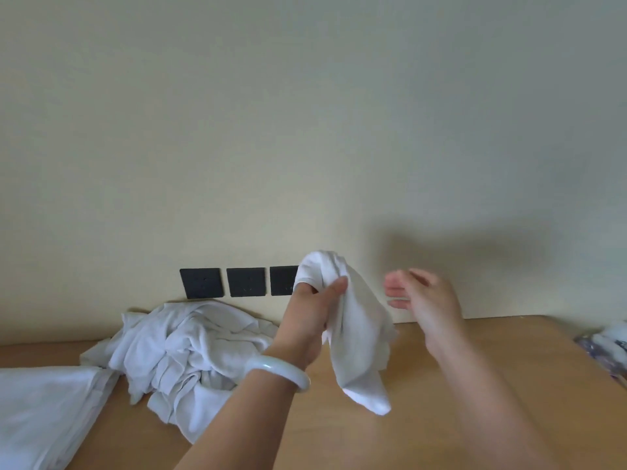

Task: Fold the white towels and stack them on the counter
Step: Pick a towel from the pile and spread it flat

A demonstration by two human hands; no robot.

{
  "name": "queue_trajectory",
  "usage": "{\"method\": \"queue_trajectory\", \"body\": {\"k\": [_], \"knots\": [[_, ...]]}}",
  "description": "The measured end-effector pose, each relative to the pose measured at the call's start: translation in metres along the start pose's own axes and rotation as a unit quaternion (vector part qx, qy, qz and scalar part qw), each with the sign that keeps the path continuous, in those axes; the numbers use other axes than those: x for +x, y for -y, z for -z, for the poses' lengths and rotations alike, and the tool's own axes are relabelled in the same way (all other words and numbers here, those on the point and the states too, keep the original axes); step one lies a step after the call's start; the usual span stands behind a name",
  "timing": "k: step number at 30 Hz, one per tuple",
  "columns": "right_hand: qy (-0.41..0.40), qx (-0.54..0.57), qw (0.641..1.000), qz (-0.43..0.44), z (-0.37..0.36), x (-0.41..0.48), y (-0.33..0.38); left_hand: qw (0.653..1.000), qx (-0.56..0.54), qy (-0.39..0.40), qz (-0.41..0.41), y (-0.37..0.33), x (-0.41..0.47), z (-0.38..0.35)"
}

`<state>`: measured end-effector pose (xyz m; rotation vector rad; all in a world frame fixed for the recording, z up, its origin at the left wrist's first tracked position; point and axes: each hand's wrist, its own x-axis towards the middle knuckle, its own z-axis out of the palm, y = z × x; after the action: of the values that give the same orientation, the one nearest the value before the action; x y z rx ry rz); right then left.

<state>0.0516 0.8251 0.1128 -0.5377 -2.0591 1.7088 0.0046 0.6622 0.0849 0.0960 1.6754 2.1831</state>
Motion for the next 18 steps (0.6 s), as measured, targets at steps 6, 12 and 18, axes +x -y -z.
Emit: {"method": "queue_trajectory", "body": {"k": [6,12,18], "knots": [[0.252,-0.088,0.941,-0.210,0.082,-0.004,-0.061,0.991,-0.097,-0.090,0.026,0.013,0.010,-0.070],[0.185,0.160,0.958,-0.149,0.114,0.030,-0.076,0.984,-0.123,-0.127,0.036,0.024,0.018,-0.139],[0.153,0.228,0.945,-0.180,0.171,0.096,-0.053,0.973,-0.112,-0.202,0.002,0.009,0.025,-0.132]]}}
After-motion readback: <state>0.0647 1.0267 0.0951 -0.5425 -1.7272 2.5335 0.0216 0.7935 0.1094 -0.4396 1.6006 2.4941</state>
